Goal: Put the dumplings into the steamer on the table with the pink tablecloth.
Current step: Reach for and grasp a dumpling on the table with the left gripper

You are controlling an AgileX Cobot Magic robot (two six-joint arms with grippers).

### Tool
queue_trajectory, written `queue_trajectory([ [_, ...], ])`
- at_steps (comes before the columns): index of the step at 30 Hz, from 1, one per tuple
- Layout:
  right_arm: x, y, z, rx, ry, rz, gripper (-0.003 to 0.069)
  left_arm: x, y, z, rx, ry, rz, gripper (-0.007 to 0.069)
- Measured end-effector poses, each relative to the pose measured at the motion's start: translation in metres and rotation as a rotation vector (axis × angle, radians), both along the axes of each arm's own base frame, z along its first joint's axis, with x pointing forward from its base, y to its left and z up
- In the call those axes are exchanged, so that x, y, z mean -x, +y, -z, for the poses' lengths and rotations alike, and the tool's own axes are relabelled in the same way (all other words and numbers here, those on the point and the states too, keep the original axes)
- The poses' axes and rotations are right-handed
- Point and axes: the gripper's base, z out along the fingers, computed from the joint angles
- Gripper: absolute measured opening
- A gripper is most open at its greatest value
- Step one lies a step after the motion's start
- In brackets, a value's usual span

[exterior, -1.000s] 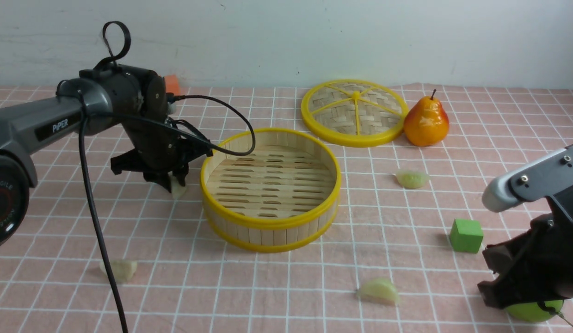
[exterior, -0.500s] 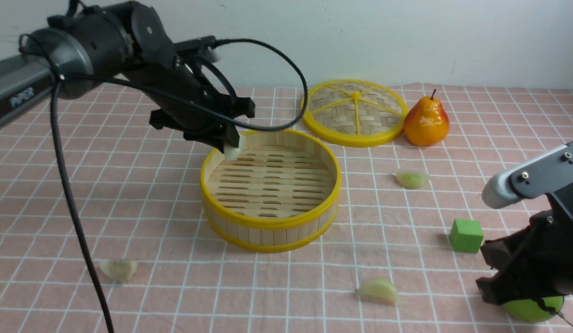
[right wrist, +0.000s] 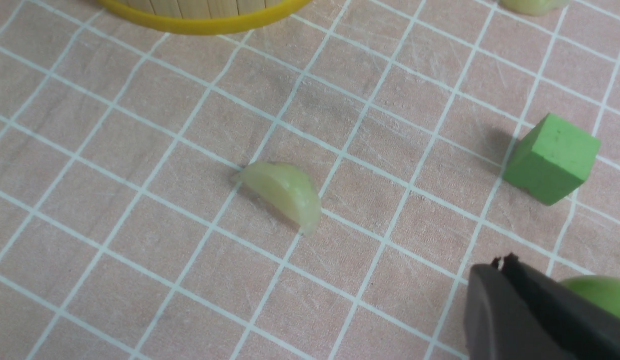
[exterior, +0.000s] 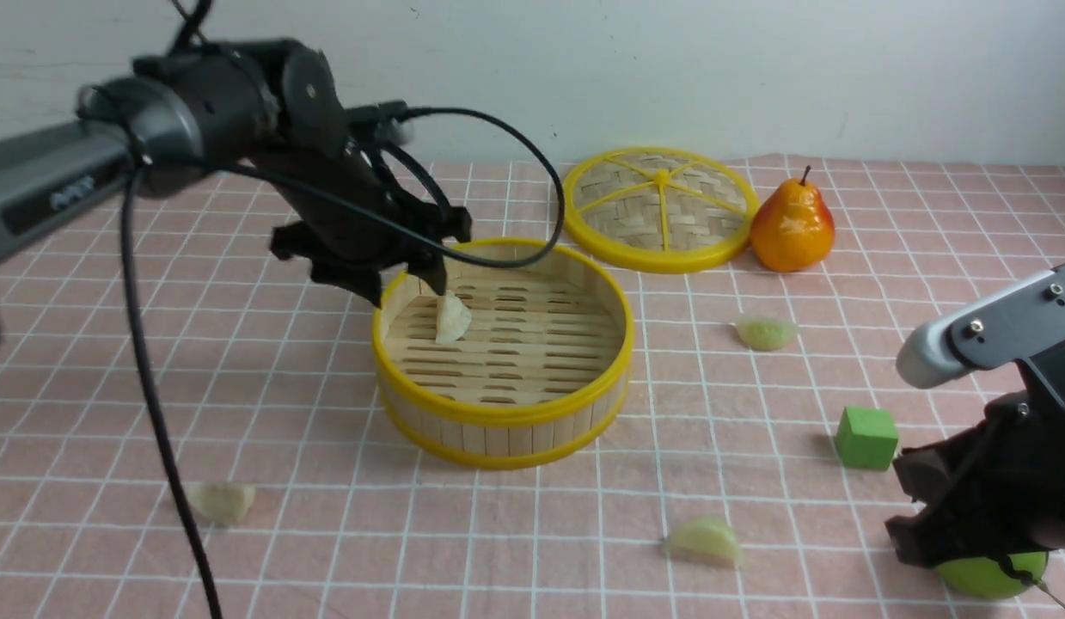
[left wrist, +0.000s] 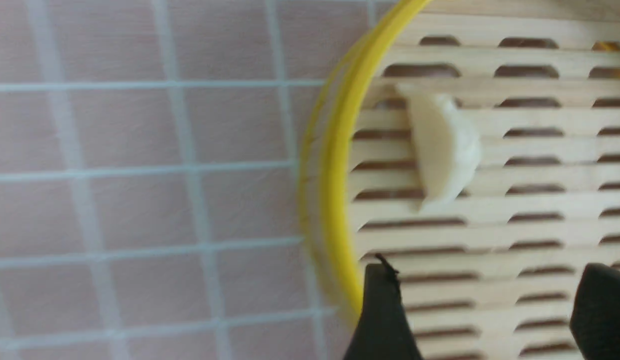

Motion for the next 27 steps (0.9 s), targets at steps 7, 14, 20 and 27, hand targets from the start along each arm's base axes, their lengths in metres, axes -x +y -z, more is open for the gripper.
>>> queue_trajectory([
  [7,0.0,0.0,0.0,-0.001,0.003,0.001,0.0031,0.076,0.061,-0.018,-0.14,0.048,-0.225,0.0409],
  [14,0.001,0.001,0.0,-0.028,0.012,0.009,0.0031,0.113,0.067,0.069,0.006,0.067,-0.437,0.0412],
  [20,0.001,0.002,0.0,-0.046,0.02,0.015,0.0035,0.106,0.068,0.101,0.009,0.089,-0.537,0.0465],
  [27,0.002,0.003,0.0,-0.073,0.033,0.025,0.004,0.102,0.068,0.131,-0.038,0.182,-0.555,0.0398],
])
